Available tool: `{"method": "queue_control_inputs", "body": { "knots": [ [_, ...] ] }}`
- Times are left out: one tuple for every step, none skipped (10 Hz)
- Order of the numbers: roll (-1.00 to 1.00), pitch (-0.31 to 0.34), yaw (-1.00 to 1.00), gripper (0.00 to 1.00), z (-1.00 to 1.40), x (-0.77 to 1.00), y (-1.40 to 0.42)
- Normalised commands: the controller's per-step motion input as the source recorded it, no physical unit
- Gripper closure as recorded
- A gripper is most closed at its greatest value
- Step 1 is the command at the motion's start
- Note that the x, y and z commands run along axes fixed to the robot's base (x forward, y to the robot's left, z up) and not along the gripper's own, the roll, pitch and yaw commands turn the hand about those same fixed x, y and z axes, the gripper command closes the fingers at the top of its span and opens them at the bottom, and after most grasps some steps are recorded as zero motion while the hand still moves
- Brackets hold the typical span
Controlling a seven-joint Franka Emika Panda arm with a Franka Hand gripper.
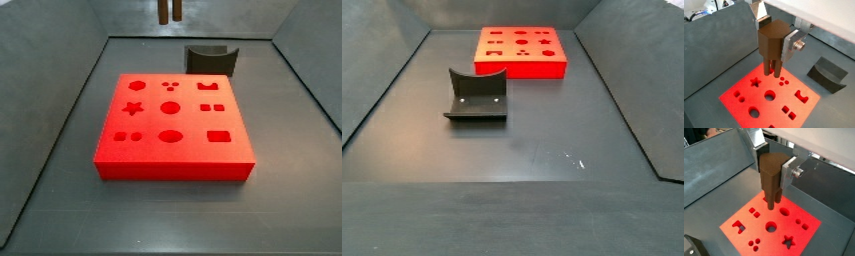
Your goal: Insert the 3 prong object.
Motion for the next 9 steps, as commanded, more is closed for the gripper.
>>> {"method": "queue_control_inputs", "body": {
  "knots": [
    [0.01,0.0,0.0,1.0,0.0,0.0,0.0],
    [0.0,0.0,0.19,1.0,-0.11,0.08,0.22],
    [0.0,-0.014,0.66,1.0,-0.13,0.07,0.34],
    [0.0,0.0,0.82,1.0,-0.09,0.0,0.25],
    [0.01,0.0,0.89,1.0,-0.06,0.0,0.21],
    [0.03,0.0,0.94,1.0,0.0,0.0,0.17],
    [0.12,0.05,0.92,1.0,0.07,0.0,0.13],
    [0.12,0.054,0.92,1.0,0.08,0.0,0.13],
    [0.09,0.033,0.92,1.0,0.0,0.0,0.15]
  ]
}}
